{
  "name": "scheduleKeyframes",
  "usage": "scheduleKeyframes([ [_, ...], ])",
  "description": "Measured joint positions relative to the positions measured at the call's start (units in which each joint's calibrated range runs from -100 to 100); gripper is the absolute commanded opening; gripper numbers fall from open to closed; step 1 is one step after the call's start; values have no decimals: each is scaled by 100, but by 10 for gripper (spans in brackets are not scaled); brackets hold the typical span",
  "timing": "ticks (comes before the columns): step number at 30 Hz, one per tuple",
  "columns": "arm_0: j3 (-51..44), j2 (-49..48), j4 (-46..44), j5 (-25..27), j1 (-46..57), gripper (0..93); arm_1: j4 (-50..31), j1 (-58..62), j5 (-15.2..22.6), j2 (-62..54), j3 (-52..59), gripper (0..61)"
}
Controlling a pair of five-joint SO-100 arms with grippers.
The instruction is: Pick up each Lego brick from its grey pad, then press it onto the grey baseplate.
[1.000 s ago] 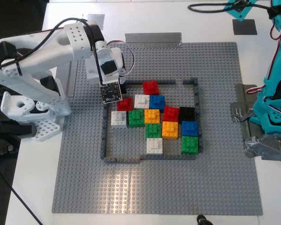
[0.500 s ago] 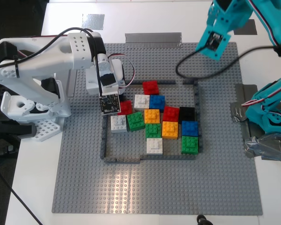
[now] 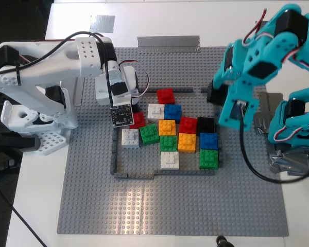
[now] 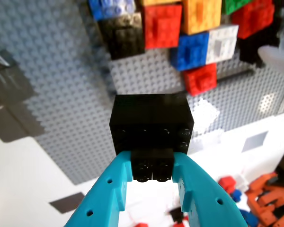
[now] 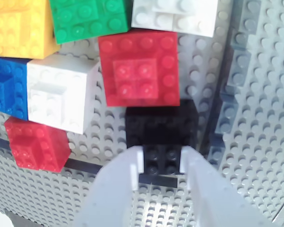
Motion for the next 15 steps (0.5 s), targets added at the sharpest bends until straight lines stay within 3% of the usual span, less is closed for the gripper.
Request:
scheduleKeyframes([
  [6, 322, 0, 9, -763, -1228, 0, -24, -55, 78, 0, 0, 157],
  [15, 361, 735, 9, -1411, -2138, 0, 88, -64, 88, -69, 0, 180],
])
